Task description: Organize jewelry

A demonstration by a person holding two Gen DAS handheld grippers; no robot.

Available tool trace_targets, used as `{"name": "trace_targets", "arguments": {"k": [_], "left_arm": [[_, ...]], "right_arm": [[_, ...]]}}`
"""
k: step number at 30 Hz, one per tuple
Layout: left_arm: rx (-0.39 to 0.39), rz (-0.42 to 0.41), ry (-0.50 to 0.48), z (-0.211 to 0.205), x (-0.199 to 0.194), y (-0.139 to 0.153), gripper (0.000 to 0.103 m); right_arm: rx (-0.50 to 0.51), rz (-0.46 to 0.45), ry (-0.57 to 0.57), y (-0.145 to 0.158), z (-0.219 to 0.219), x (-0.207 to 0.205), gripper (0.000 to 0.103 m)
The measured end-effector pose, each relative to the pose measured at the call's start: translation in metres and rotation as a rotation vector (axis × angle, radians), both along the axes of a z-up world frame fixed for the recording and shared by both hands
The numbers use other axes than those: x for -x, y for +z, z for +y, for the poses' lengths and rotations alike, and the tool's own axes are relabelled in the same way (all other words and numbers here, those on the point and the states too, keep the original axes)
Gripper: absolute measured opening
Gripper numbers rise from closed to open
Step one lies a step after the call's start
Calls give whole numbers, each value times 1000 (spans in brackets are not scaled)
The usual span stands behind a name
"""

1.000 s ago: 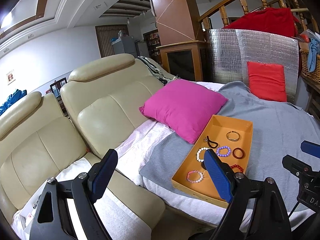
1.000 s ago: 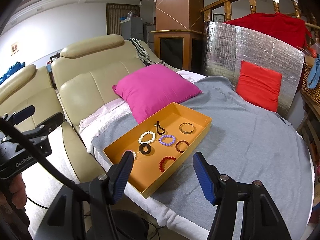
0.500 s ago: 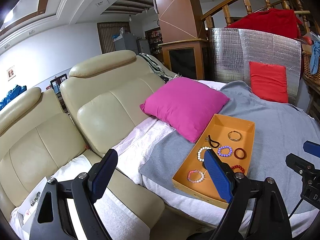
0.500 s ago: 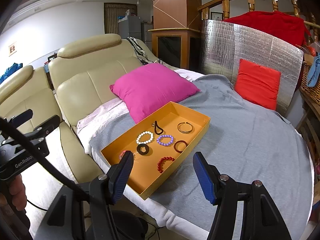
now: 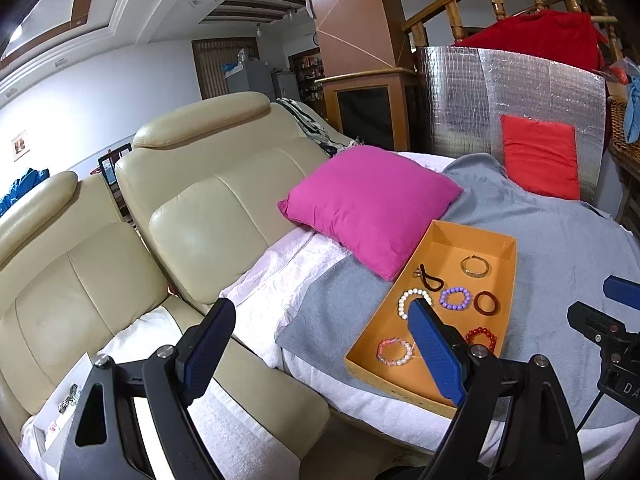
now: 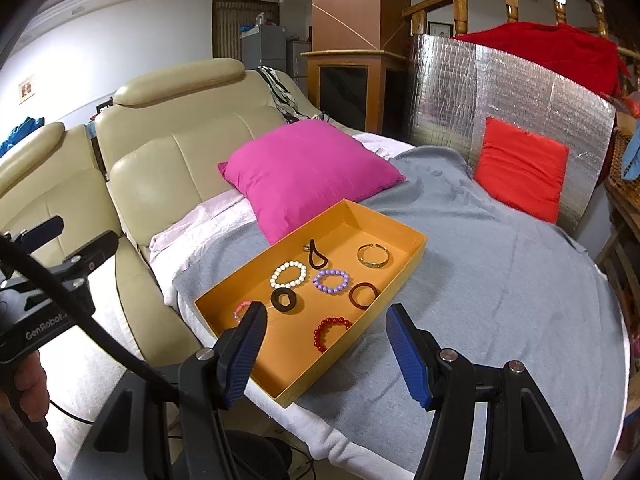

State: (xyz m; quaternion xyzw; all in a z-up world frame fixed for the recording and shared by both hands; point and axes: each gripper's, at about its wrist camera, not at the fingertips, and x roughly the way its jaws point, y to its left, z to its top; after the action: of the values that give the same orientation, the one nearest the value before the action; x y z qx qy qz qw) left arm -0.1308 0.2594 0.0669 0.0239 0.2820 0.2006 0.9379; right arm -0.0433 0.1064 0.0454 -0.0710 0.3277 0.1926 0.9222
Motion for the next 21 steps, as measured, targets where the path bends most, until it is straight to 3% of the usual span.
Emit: {"name": "trace_targets", "arguments": {"k": [21], "left_arm": [[31,25,-4,16,-21,-18,88]], "right_arm": [[53,27,-7,-17,20,-24,66]]}}
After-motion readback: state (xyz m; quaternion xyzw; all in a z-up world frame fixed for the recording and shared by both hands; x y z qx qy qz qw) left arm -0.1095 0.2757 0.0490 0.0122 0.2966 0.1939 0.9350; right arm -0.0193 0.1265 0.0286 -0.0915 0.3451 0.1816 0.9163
